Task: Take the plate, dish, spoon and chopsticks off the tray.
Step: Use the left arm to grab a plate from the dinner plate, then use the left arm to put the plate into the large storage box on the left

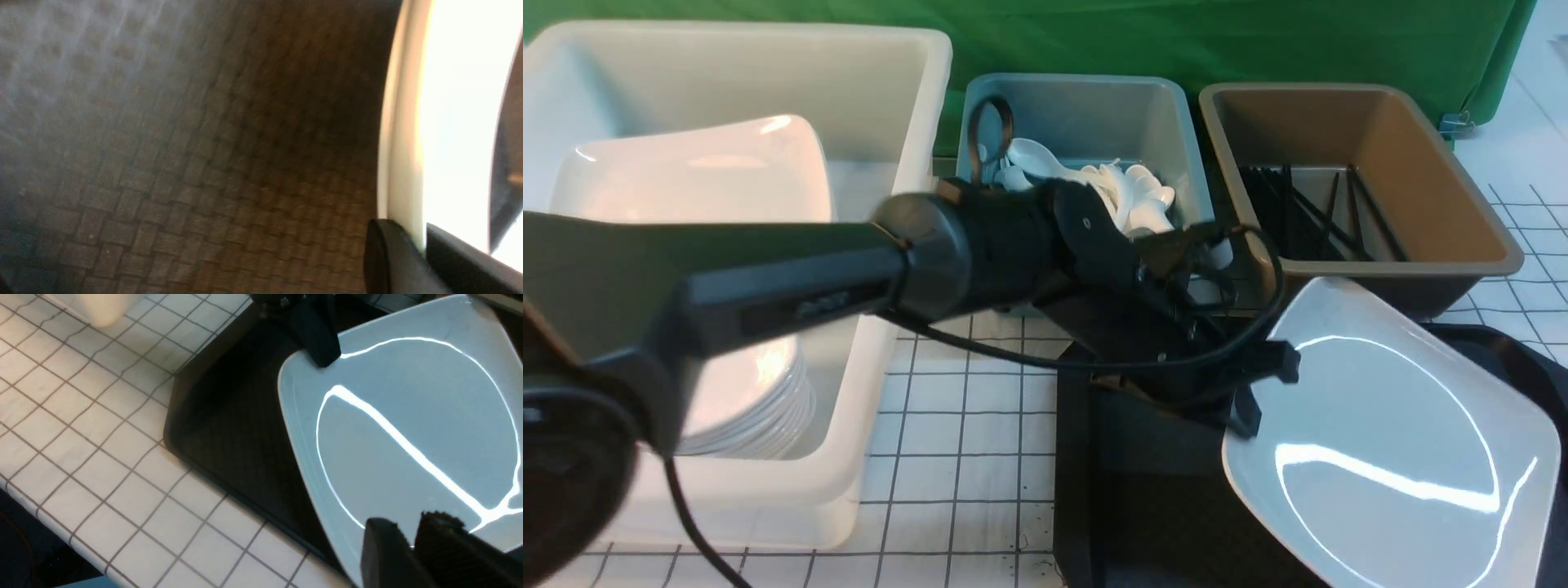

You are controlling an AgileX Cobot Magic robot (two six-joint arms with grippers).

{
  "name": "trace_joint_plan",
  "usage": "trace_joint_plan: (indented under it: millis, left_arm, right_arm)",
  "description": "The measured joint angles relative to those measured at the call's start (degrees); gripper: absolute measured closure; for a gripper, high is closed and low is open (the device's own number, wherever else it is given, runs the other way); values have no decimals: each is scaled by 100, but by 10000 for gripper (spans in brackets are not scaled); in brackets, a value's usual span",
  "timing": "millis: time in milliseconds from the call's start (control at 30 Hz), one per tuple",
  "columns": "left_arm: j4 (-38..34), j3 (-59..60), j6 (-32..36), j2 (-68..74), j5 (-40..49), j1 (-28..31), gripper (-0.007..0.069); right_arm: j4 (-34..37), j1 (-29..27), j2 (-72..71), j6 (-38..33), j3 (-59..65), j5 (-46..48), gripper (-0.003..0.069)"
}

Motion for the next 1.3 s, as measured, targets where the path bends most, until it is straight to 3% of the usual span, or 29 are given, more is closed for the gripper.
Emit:
trace_joint_plan:
  millis: [567,800,967,1133,1300]
  left_arm:
    - [308,5,210,-939,113,38,606]
    - [274,11,229,-1567,-144,513,606]
    - [124,11,229,-2000,-238,1111,606]
    - [-31,11,277,-2505,-170,2141,606]
    - [-523,11,374,-2949,-135,3849,606]
  right_arm:
    - [0,0,0,-5,0,0,477]
    - [0,0,0,-11,0,0,470]
    - [0,0,0,-16,0,-26,466]
    - [0,0,0,-20,0,-41,462]
    - [0,0,0,-20,0,-41,460]
